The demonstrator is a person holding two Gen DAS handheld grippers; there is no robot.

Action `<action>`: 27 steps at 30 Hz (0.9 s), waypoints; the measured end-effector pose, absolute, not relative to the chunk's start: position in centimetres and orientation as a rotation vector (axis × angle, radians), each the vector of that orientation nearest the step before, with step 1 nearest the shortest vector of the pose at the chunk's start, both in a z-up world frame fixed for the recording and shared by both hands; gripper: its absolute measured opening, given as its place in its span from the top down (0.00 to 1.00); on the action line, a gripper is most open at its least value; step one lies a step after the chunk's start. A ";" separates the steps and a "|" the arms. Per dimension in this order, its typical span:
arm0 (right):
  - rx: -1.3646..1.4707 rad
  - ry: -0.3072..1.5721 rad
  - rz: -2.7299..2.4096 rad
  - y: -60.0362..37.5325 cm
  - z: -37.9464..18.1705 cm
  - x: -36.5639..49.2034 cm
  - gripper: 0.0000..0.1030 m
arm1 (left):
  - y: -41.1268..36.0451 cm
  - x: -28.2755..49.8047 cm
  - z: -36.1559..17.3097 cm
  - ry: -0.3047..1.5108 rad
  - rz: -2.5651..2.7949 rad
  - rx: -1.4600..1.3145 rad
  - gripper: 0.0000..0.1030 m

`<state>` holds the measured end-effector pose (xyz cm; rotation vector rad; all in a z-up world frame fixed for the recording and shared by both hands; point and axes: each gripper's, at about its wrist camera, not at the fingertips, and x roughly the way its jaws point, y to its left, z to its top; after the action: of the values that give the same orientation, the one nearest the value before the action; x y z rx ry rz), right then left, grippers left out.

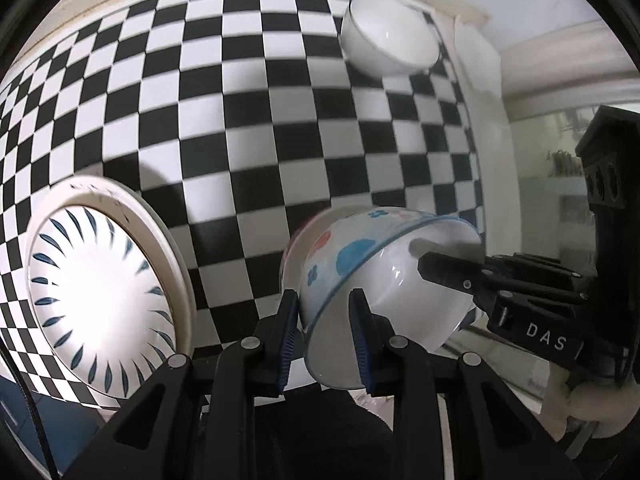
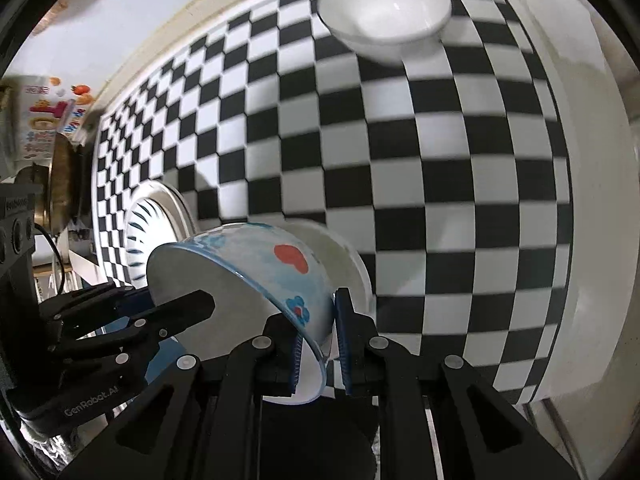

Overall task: Organize plates and bowls
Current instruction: 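Lift the two nested bowls together with both tools, then carry the nested bowls into the other plain white bowl and grip its rim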

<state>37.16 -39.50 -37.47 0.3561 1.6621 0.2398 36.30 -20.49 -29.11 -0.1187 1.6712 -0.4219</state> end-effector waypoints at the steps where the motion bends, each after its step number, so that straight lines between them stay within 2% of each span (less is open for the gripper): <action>1: 0.356 1.667 0.236 -39.6 -37.8 36.9 0.84 | -20.7 36.2 -29.6 1.679 -0.420 -0.112 0.77; 21: 0.249 1.685 0.166 -38.3 -40.1 36.8 0.84 | -21.8 35.9 -31.6 1.659 -0.372 -0.004 0.77; 27: 0.286 1.668 0.186 -39.2 -39.5 36.9 0.84 | -21.3 36.0 -29.1 1.605 -0.379 0.007 0.77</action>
<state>36.88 -39.15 -39.48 0.2862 1.6679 0.1856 36.03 -21.29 -29.11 0.0068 1.6049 -0.3788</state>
